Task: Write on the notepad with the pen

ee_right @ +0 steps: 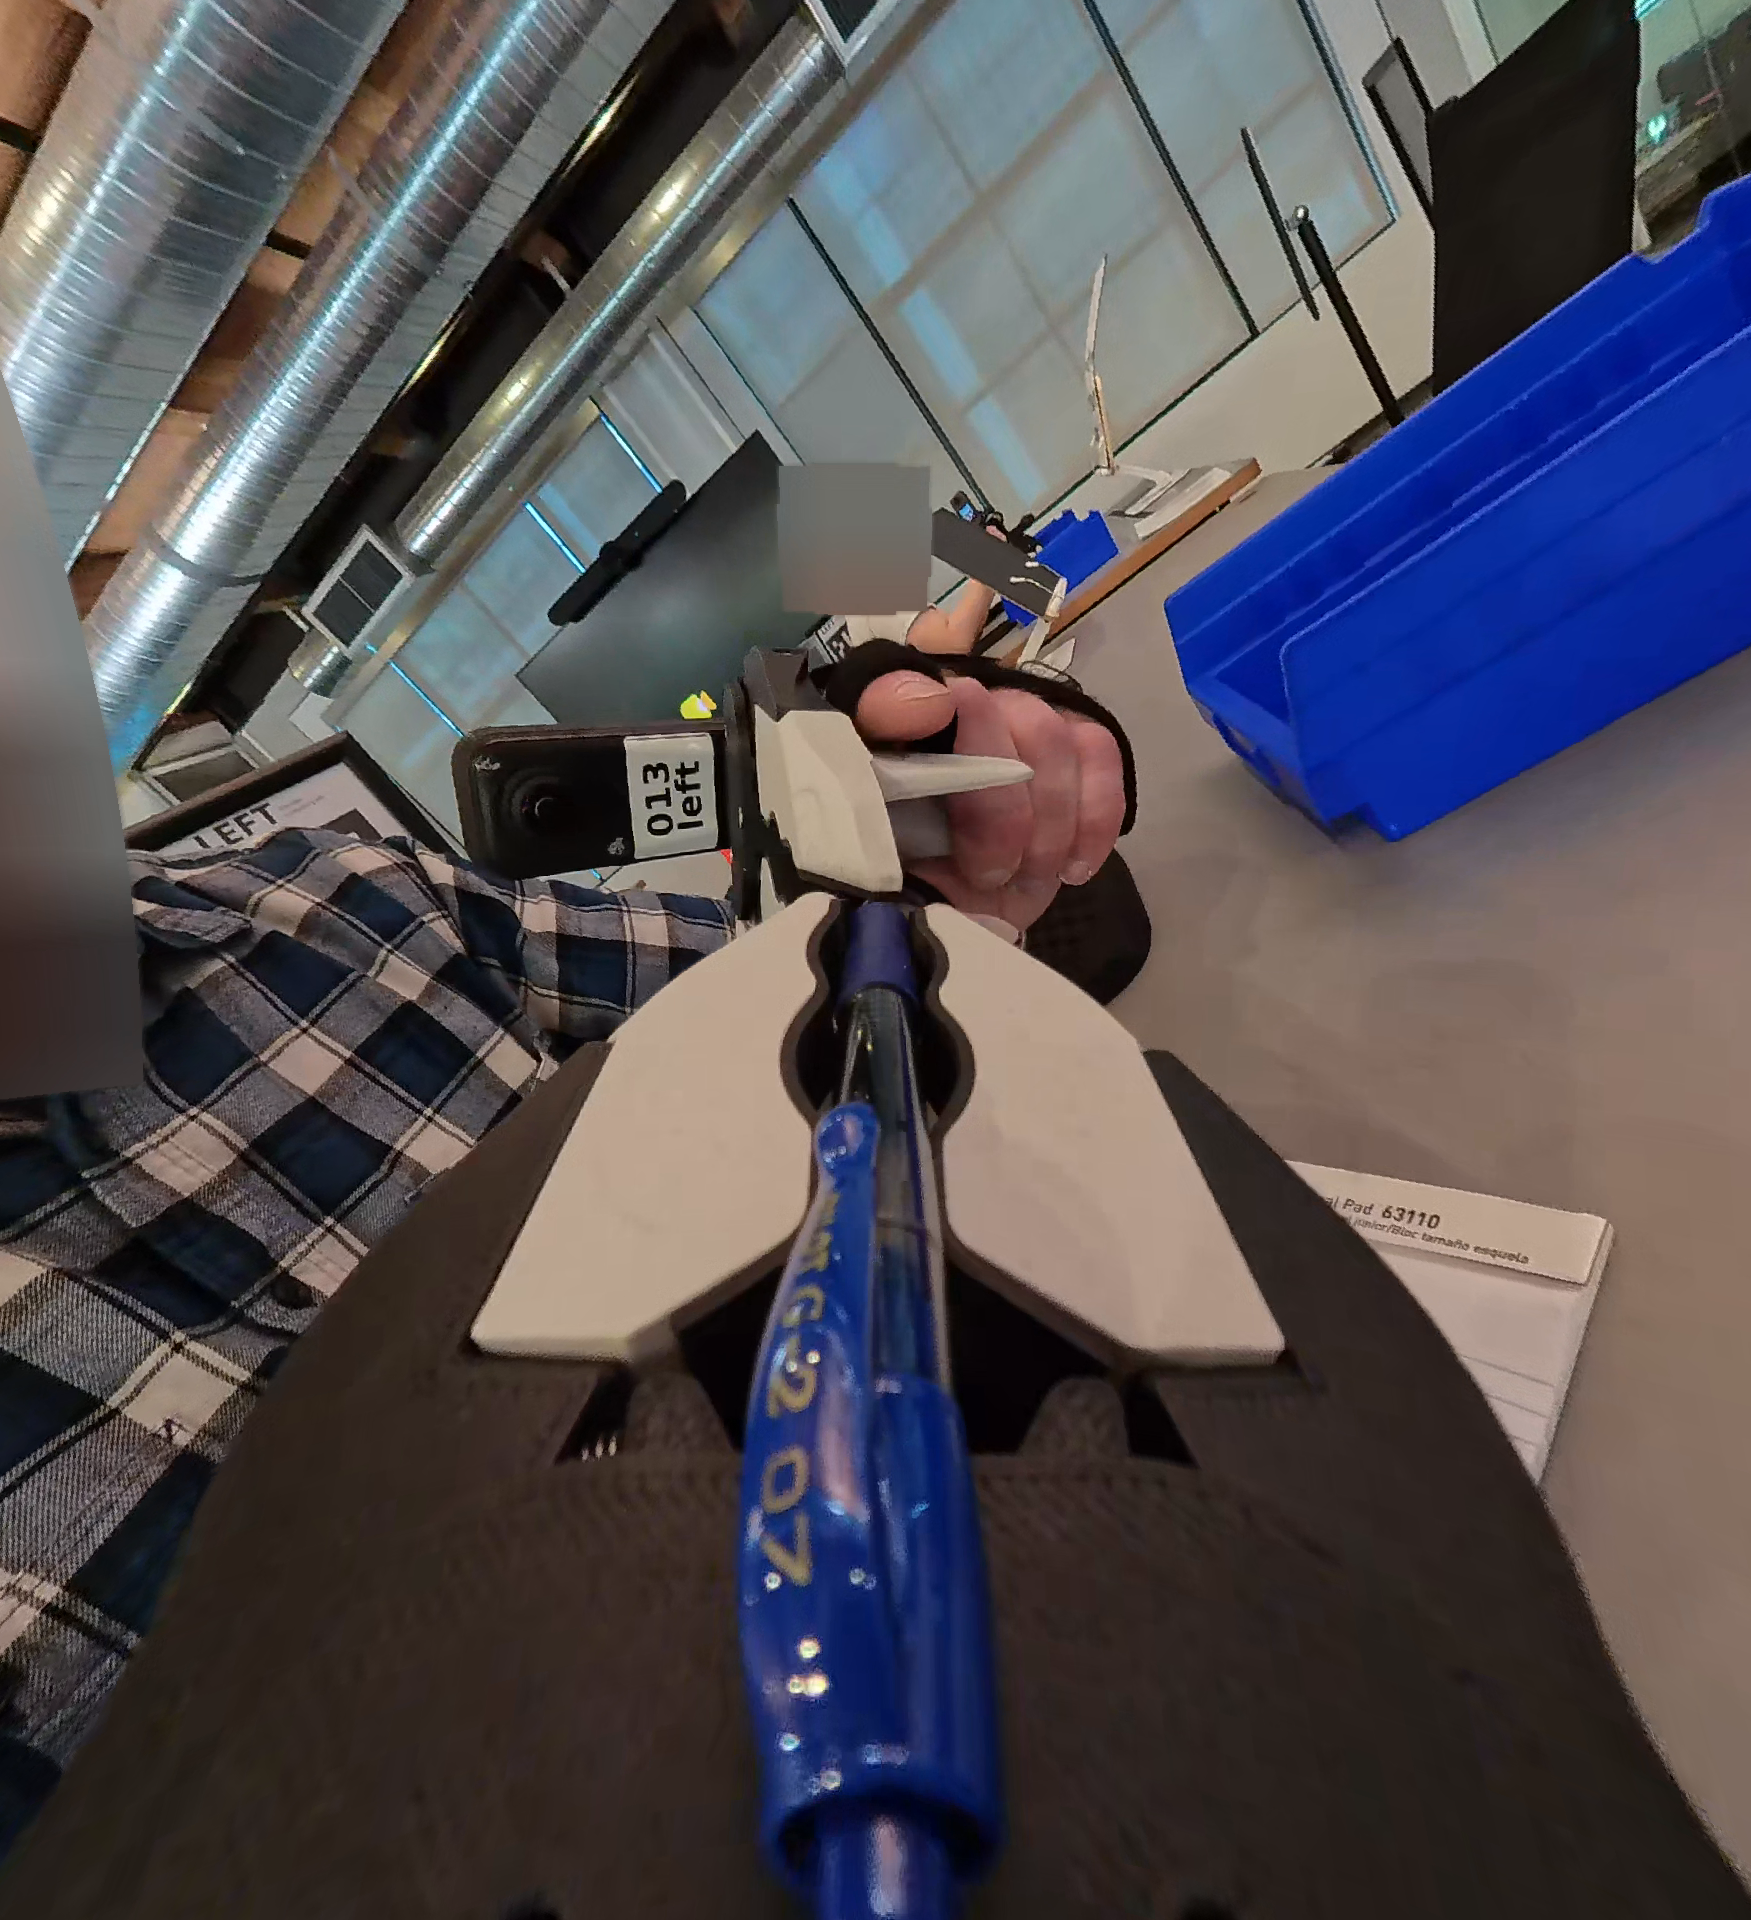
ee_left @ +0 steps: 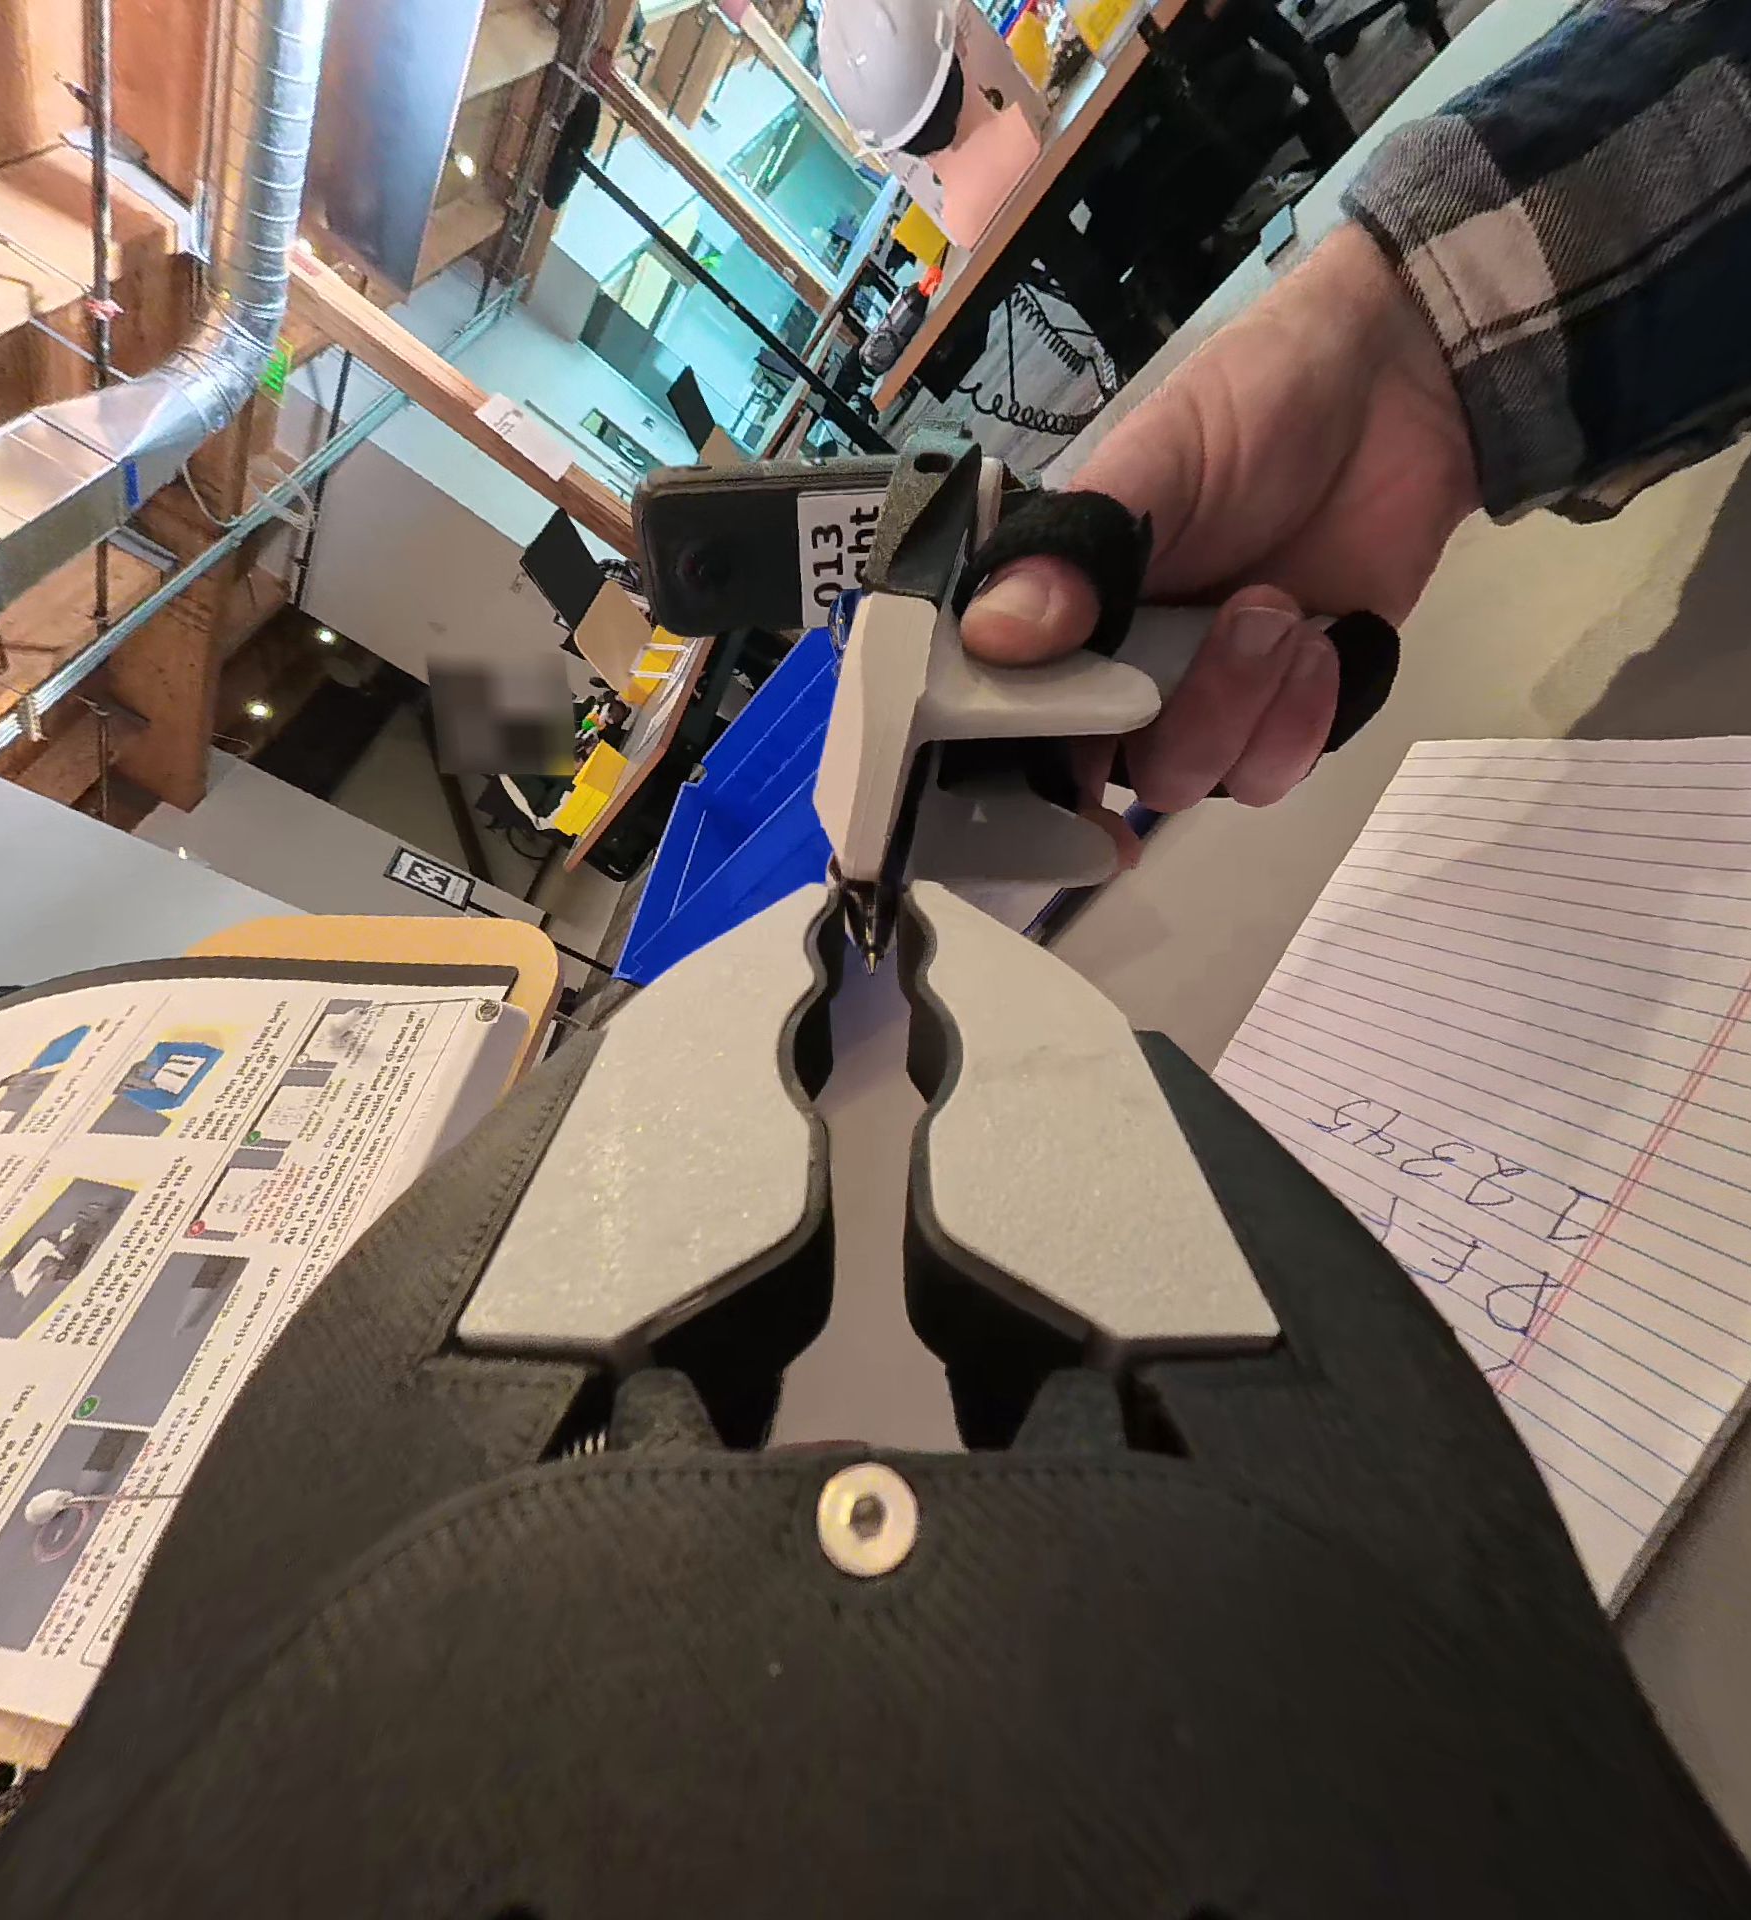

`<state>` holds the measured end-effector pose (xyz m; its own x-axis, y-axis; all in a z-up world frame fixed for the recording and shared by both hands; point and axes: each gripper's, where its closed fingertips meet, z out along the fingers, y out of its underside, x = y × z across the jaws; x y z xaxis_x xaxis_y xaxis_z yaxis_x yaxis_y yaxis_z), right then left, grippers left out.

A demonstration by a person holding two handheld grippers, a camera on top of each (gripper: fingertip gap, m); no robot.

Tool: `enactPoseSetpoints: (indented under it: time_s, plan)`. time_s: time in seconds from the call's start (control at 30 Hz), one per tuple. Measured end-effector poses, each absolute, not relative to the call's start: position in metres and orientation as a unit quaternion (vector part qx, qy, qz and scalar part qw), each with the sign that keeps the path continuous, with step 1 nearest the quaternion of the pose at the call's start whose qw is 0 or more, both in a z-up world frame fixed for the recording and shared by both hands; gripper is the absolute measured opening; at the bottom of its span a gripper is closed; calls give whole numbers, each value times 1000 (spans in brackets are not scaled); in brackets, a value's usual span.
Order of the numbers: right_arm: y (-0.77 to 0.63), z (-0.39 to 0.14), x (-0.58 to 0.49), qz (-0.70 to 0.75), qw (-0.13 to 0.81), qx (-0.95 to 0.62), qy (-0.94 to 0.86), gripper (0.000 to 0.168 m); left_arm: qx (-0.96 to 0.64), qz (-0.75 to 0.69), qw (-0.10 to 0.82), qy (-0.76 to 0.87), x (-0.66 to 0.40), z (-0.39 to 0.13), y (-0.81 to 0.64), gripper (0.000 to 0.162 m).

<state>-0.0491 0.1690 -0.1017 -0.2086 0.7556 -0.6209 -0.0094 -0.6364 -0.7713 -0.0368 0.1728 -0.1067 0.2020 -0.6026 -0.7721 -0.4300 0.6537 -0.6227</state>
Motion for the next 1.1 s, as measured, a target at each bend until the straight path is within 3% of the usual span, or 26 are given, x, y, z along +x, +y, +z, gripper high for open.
enactPoseSetpoints:
  time_s: [0.27, 0.4, 0.53, 0.73, 1.1]
  plan:
    - [172, -96, -51, 715, 283, -560, -309, 14, -416, -73, 665, 616, -40, -103, 173, 8]
    - [188, -90, -45, 703, 330, -562, -284, 41, -437, -109, 672, 588, -44, -95, 177, 8]
    - [206, -73, -26, 652, 445, -549, -274, 75, -480, -214, 668, 527, -52, -83, 184, 8]
    - [217, -48, -7, 378, 653, -550, -358, 112, -529, -442, 604, 400, -66, -75, 199, 8]
    - [217, -46, -12, 209, 699, -544, -414, 124, -520, -544, 551, 361, -71, -79, 202, 8]
